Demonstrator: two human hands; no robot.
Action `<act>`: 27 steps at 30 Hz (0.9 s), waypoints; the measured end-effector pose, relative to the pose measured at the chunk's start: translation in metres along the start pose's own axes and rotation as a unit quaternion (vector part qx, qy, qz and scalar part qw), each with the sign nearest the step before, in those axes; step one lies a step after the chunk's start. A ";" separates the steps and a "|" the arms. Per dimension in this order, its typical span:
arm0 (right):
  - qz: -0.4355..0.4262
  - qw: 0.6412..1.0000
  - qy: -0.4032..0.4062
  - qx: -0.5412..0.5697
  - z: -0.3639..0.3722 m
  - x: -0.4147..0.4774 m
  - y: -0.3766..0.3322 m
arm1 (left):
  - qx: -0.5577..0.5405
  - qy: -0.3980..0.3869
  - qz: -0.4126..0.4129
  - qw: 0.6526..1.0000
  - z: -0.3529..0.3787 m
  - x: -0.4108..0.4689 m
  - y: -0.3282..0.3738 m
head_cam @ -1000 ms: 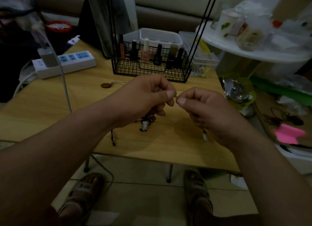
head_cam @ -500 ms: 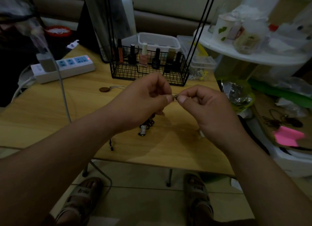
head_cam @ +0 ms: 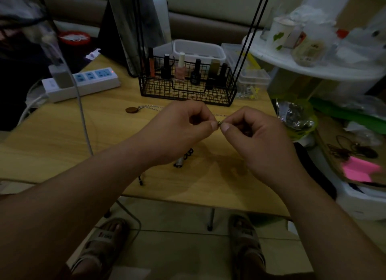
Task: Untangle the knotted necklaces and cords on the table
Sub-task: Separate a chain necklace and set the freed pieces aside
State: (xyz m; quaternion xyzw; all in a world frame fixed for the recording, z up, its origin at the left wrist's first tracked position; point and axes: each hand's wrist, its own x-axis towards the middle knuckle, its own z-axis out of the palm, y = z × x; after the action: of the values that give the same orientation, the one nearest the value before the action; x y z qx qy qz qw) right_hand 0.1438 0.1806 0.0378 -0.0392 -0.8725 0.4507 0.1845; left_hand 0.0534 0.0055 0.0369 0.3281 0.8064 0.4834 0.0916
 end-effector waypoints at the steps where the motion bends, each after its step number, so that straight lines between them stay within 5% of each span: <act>1: -0.003 1.000 -0.003 -0.007 0.000 0.000 0.000 | -0.001 -0.001 0.003 1.000 0.001 0.000 0.000; 14: -0.013 0.995 -0.023 -0.098 0.001 -0.002 0.002 | -0.001 -0.011 0.052 0.999 0.005 0.000 -0.006; 27: 0.081 0.996 -0.031 -0.005 -0.001 -0.001 -0.003 | 0.012 0.013 0.061 0.998 0.008 0.001 -0.007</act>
State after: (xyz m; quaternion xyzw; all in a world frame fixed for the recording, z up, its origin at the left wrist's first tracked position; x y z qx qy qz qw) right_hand 0.1458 0.1793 0.0409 -0.0964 -0.8742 0.4605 0.1199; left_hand 0.0531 0.0095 0.0268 0.3712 0.7920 0.4824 0.0474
